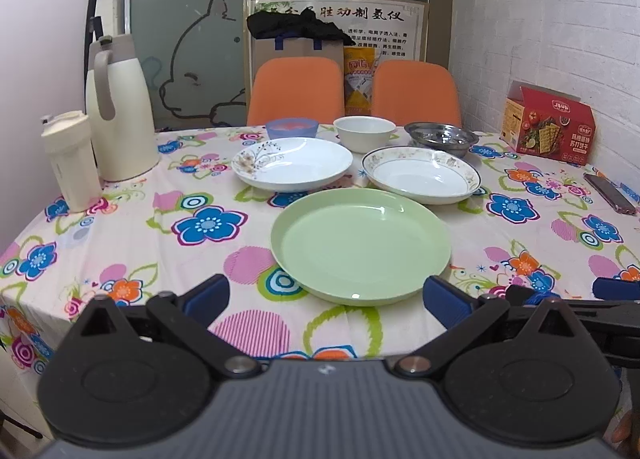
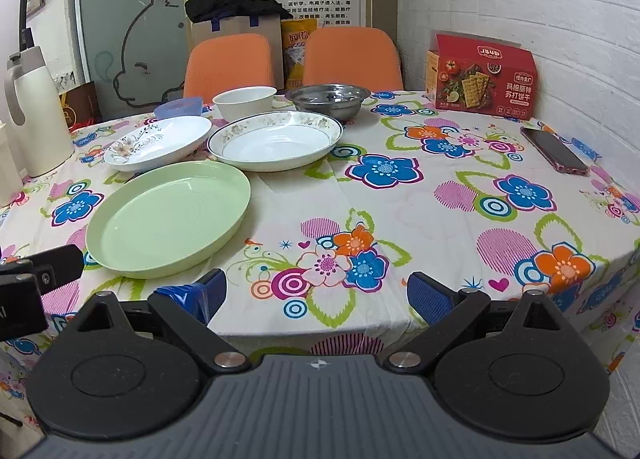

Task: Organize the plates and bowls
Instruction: 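Move the left gripper toward the light green plate's rim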

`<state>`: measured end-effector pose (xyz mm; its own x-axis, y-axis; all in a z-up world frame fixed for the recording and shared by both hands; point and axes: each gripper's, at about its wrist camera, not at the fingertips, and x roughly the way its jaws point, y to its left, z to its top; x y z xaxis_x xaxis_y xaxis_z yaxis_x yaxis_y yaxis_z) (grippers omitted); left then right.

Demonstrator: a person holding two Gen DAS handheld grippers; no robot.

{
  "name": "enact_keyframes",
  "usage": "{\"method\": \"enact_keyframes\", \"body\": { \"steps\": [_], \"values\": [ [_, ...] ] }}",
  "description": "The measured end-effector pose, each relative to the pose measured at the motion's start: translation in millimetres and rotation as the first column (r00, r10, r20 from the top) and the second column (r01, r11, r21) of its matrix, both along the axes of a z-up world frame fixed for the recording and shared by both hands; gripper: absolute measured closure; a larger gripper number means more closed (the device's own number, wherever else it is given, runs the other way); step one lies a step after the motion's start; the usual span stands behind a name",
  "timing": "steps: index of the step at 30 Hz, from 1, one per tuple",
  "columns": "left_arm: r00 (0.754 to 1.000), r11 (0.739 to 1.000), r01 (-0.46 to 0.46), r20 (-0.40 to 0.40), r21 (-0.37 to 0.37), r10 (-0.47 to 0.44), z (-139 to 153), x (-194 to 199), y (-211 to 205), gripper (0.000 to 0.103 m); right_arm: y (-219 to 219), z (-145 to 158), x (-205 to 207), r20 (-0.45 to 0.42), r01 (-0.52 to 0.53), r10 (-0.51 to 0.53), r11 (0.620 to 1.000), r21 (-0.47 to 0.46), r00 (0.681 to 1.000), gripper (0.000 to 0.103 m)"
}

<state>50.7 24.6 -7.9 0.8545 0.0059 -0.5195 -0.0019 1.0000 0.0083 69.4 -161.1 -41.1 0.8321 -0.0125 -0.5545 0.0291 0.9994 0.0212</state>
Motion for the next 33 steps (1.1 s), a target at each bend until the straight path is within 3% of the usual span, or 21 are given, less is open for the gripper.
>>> {"method": "enact_keyframes", "body": {
  "steps": [7,12,16,23,33],
  "values": [
    [0.998,0.997,-0.054,0.012,0.051,0.054,14,27,18,0.0,6,18,22,-0.003,-0.012,0.012,1.0,-0.028,1.0,0.018],
    [0.998,0.997,-0.055,-0.033,0.047,0.057,15,62,26,0.0,14,19,54,-0.041,-0.046,0.044,0.998,-0.032,0.998,0.018],
    [0.995,1.0,-0.026,-0.091,0.01,0.027,16,87,34,0.0,15,18,75,-0.069,-0.057,0.055,0.998,-0.026,0.996,0.018],
    [0.975,0.986,0.147,-0.155,-0.081,-0.158,21,122,59,0.0,20,12,97,-0.129,-0.13,0.134,0.991,0.04,0.983,0.018],
    [0.956,0.977,0.152,-0.227,-0.153,-0.184,-20,154,67,0.001,31,-16,122,-0.196,-0.188,0.194,0.981,0.049,0.961,0.018]
  ]
}}
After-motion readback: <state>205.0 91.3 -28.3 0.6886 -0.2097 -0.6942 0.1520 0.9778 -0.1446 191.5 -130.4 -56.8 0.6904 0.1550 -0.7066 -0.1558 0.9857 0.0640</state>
